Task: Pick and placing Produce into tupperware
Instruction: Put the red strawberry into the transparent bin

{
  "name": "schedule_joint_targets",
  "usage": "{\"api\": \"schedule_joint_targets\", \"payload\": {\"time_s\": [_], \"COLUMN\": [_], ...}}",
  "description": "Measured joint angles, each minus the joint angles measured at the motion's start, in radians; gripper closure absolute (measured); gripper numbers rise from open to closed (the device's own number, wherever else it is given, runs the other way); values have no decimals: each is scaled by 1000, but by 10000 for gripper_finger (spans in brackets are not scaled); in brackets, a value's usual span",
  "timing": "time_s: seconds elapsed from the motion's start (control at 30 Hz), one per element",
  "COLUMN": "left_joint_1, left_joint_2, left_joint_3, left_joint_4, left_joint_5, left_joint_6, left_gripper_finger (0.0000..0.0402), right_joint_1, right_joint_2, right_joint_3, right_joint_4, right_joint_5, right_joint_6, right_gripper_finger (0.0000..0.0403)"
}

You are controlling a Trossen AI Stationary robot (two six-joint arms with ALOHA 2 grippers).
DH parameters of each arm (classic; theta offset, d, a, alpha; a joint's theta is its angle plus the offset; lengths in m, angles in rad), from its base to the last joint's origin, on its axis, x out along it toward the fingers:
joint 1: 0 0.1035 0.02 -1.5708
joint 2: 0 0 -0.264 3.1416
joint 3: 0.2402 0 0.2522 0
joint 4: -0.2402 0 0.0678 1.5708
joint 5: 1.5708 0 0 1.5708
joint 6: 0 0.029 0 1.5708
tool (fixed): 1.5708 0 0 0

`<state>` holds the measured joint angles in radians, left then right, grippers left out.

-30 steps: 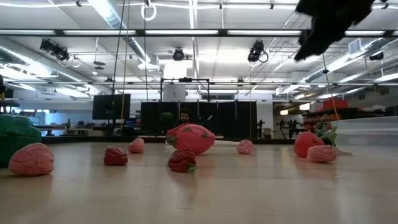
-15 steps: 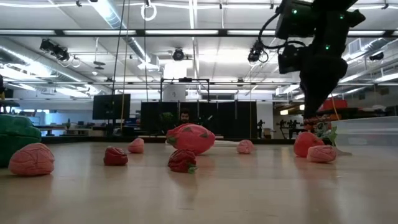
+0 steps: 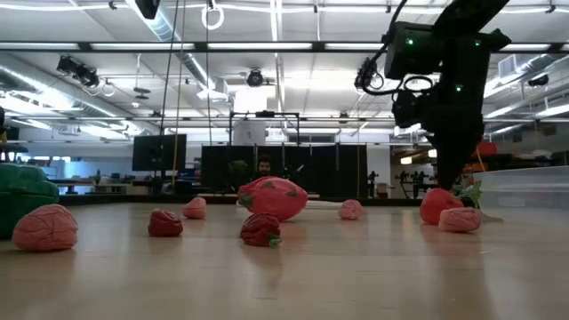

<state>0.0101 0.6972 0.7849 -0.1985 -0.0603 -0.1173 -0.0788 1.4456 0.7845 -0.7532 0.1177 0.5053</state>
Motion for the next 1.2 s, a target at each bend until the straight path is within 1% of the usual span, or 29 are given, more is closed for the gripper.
{"api": "schedule_joint_targets", "payload": {"time_s": [0.3, 0.5, 0.63, 0.7, 0.8, 0.9, 1.2], "left_joint_1": [0, 0, 0, 0, 0, 0, 0], "left_joint_2": [17, 16, 16, 16, 16, 16, 16], "left_joint_3": [0, 0, 0, 0, 0, 0, 0], "left_joint_4": [5, 6, 6, 6, 6, 6, 7], "left_joint_5": [0, 0, 0, 0, 0, 0, 0], "left_joint_6": [0, -1, -1, -1, -1, -2, -2], "left_gripper_finger": [330, 333, 338, 340, 338, 334, 343], "right_joint_1": [5, 5, 5, 5, 5, 2, 2], "right_joint_2": [12, 44, 78, 87, 84, 74, 71], "right_joint_3": [0, -8, -10, -10, -10, -10, -10], "right_joint_4": [-2, -4, -5, -6, -6, 0, 29], "right_joint_5": [50, 51, 54, 78, 109, 110, 113], "right_joint_6": [-8, -9, -10, -14, -35, -35, -37], "right_gripper_finger": [223, 224, 233, 242, 255, 265, 268]}}
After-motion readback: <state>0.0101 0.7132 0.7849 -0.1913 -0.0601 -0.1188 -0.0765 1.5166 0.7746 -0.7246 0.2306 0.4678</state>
